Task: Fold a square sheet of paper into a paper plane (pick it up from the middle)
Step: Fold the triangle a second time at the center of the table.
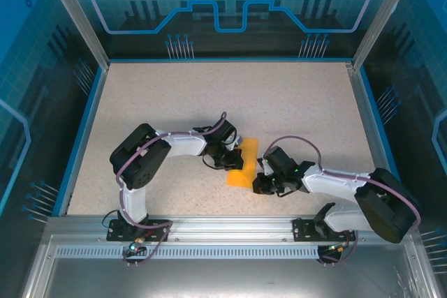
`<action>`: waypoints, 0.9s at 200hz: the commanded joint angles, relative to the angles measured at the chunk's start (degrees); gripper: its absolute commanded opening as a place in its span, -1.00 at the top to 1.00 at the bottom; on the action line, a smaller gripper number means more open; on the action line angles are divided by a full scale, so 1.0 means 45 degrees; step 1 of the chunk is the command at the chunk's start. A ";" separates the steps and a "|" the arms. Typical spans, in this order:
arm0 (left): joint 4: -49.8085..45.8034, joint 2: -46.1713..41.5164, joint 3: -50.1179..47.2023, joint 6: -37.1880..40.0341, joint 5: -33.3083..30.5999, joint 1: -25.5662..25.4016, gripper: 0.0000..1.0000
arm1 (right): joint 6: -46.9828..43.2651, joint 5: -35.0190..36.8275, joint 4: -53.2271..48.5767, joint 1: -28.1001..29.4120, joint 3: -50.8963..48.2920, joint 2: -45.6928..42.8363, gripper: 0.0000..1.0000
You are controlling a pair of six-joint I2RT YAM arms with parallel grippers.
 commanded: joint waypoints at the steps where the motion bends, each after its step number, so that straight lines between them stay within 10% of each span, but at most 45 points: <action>1: -0.0815 0.0810 -0.0148 0.0222 -0.1531 0.0358 0.89 | -0.0154 -0.0337 -0.1064 -0.0007 0.0788 -0.0409 0.92; 180: -0.1381 -0.0207 0.0786 0.0309 -0.0933 0.0491 0.77 | -0.0899 0.0055 0.0269 -0.0396 0.0280 0.1377 0.93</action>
